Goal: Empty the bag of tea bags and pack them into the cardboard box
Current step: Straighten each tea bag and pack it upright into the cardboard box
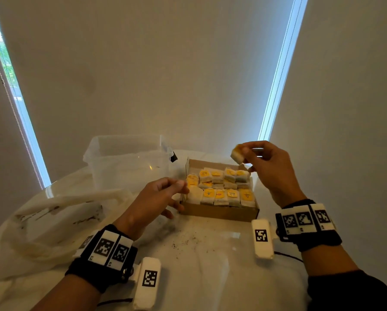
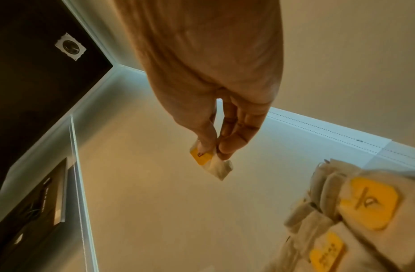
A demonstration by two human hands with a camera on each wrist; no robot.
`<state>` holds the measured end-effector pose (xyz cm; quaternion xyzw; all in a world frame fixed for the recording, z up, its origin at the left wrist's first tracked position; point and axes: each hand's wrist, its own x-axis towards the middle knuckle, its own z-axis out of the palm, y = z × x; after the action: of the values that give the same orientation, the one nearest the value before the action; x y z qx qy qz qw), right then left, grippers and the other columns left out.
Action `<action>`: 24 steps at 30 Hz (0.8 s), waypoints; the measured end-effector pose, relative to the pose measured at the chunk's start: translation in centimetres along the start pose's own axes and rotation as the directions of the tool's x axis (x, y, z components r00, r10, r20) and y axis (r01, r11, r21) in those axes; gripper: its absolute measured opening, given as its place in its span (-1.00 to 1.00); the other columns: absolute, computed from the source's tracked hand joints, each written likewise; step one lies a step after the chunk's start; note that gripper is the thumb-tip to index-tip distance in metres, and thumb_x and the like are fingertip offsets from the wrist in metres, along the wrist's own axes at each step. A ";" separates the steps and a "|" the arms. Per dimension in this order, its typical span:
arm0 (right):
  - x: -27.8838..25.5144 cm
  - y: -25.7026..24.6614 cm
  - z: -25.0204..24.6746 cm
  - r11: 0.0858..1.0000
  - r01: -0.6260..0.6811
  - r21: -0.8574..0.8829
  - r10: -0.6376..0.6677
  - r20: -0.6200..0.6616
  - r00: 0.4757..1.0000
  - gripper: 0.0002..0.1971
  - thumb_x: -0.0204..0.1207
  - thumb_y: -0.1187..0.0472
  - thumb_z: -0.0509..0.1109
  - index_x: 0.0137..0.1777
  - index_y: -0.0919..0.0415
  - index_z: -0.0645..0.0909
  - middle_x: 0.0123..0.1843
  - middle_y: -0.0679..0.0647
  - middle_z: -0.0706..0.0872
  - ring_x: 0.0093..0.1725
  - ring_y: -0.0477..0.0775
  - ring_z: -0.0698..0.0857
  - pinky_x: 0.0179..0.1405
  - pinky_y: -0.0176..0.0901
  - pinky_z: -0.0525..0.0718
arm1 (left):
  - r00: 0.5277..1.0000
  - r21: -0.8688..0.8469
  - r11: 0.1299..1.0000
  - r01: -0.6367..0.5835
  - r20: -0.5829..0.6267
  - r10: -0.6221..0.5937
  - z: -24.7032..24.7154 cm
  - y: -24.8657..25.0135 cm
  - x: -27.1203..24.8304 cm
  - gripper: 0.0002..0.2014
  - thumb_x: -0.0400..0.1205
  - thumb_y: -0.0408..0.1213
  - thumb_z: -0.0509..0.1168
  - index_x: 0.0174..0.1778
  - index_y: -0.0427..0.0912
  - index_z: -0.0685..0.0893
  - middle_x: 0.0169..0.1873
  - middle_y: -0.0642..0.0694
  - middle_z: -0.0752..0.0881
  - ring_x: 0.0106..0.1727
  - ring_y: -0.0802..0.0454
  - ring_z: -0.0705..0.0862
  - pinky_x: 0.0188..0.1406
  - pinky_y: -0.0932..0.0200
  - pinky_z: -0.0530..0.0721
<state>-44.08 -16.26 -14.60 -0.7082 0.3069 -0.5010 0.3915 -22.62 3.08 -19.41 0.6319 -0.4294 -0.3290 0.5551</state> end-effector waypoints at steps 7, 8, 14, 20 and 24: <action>0.3 0.6 0.7 0.979 -0.051 -0.197 0.086 0.174 0.981 -0.84 0.69 0.01 0.56 0.21 -0.03 0.80 -0.09 0.02 0.94 -0.14 -0.04 0.91 -0.25 -0.24 0.72 | 0.976 0.088 0.994 0.064 0.202 -0.081 0.4 0.4 -0.3 -0.63 0.88 0.08 0.17 0.61 0.21 0.55 0.36 0.16 0.76 -0.10 -0.10 0.90 -0.13 0.05 0.85; 0.2 0.5 0.9 0.976 -0.070 -0.204 0.107 0.181 0.978 -0.83 0.69 0.02 0.56 0.21 -0.01 0.80 -0.10 0.02 0.94 -0.17 -0.04 0.91 -0.27 -0.23 0.76 | 0.969 0.108 0.991 0.077 0.225 -0.100 0.6 0.3 -0.4 -0.60 0.88 0.12 0.14 0.65 0.24 0.50 0.39 0.17 0.74 -0.10 -0.09 0.90 -0.15 0.08 0.85; -1.3 -0.7 4.4 0.940 -0.030 -0.340 0.184 0.432 0.883 -0.85 0.68 0.02 0.57 0.16 0.00 0.72 -0.11 -0.03 0.93 -0.21 0.01 0.91 -0.18 -0.16 0.86 | 0.985 0.124 0.989 0.080 0.145 -0.098 0.6 0.6 -0.3 -0.61 0.90 0.13 0.07 0.54 0.08 0.59 0.31 0.11 0.82 -0.13 -0.08 0.90 -0.23 0.10 0.83; -1.9 -1.6 7.6 0.927 -0.019 -0.374 0.233 0.536 0.811 -0.81 0.70 0.02 0.54 0.22 0.04 0.69 -0.06 -0.01 0.93 -0.20 -0.03 0.92 -0.16 -0.18 0.87 | 0.988 0.021 1.000 0.015 -0.152 -0.012 -0.4 -0.1 0.5 -0.69 0.89 0.11 0.13 0.32 0.06 0.68 0.10 0.08 0.87 -0.15 -0.07 0.90 -0.26 0.06 0.80; -1.4 -1.0 8.6 0.920 -0.107 -0.377 0.313 0.545 0.778 -0.80 0.70 0.09 0.56 0.22 0.10 0.69 -0.06 0.06 0.94 -0.16 0.00 0.94 0.08 0.01 0.92 | 0.978 -0.034 0.999 0.024 -0.204 -0.031 -0.5 -0.2 0.6 -0.69 0.89 0.10 0.15 0.25 0.03 0.72 0.07 0.04 0.87 -0.15 -0.09 0.89 -0.34 0.12 0.71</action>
<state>-36.31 -12.49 -16.06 -0.8443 0.3248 -0.1481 0.3998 -21.94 2.75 -19.47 0.6595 -0.3561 -0.2766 0.6014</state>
